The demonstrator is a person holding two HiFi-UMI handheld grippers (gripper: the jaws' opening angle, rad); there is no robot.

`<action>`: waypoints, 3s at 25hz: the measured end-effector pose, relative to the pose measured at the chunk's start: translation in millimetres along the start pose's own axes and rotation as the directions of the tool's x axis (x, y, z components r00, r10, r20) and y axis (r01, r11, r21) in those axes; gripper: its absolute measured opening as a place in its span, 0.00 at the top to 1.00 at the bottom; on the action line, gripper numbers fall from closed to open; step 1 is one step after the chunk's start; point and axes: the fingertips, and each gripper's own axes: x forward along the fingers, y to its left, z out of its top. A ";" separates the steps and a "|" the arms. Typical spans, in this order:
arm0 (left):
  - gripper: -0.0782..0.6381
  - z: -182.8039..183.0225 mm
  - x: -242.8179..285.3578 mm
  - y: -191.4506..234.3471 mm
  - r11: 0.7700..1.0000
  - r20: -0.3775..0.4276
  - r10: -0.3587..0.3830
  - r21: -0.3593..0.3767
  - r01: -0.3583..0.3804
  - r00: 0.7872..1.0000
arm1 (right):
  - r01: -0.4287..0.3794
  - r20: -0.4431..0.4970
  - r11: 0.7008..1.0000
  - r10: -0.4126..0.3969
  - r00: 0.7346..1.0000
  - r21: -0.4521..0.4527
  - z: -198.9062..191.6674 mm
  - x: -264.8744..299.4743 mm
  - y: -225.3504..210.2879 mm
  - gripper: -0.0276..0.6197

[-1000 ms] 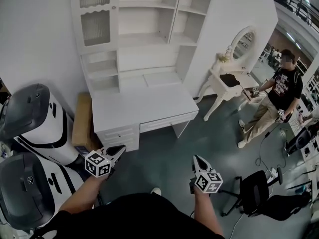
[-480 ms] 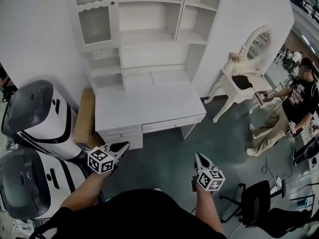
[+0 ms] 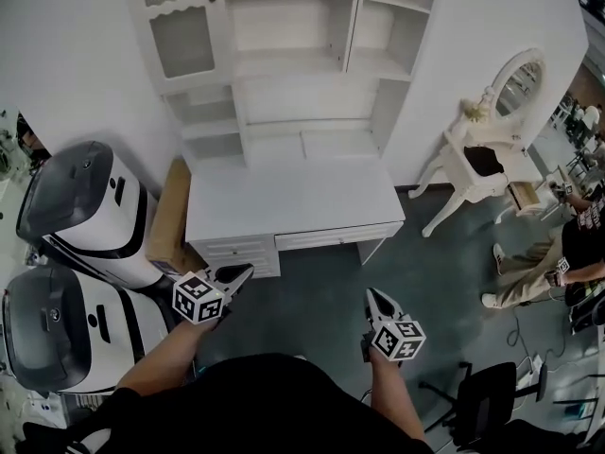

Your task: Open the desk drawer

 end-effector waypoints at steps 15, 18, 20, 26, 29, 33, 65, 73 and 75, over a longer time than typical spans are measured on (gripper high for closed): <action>0.88 14.2 65.6 -17.2 0.994 -0.029 -0.106 0.030 0.107 0.994 | 0.013 -0.056 1.000 -0.012 0.998 0.021 -11.7 7.5 -28.3 0.95; 0.88 8.1 74.9 -8.2 0.989 -0.050 -0.144 0.033 0.146 0.988 | 0.038 -0.045 0.999 -0.038 0.998 0.009 -2.7 13.3 -26.8 0.95; 0.88 7.1 82.5 0.2 0.984 -0.061 -0.170 0.036 0.172 0.984 | 0.065 -0.030 0.998 -0.065 0.997 0.005 5.5 15.5 -26.6 0.95; 0.88 35.3 109.1 25.2 0.964 -0.056 -0.240 0.104 0.244 0.969 | 0.143 -0.014 0.990 -0.143 0.990 0.012 21.3 27.2 -29.4 0.95; 0.88 41.6 114.5 45.9 0.955 -0.060 -0.271 0.109 0.276 0.961 | 0.166 -0.005 0.986 -0.166 0.986 0.010 31.0 45.2 -22.2 0.95; 0.88 42.9 114.8 74.9 0.946 -0.075 -0.299 0.104 0.306 0.951 | 0.183 0.000 0.983 -0.183 0.983 0.007 40.7 72.1 -8.5 0.95; 0.88 48.6 145.5 148.1 0.889 -0.105 -0.442 0.086 0.451 0.891 | 0.415 -0.080 0.907 -0.410 0.908 0.066 6.2 128.1 -29.8 0.95; 0.88 54.4 164.1 155.9 0.926 -0.105 -0.366 0.061 0.373 0.925 | 0.389 -0.145 0.919 -0.377 0.915 0.067 -12.6 154.9 -89.7 0.95; 0.88 55.6 173.5 154.9 0.931 -0.113 -0.353 0.059 0.361 0.929 | 0.382 -0.164 0.921 -0.366 0.916 0.073 -16.0 161.4 -106.3 0.95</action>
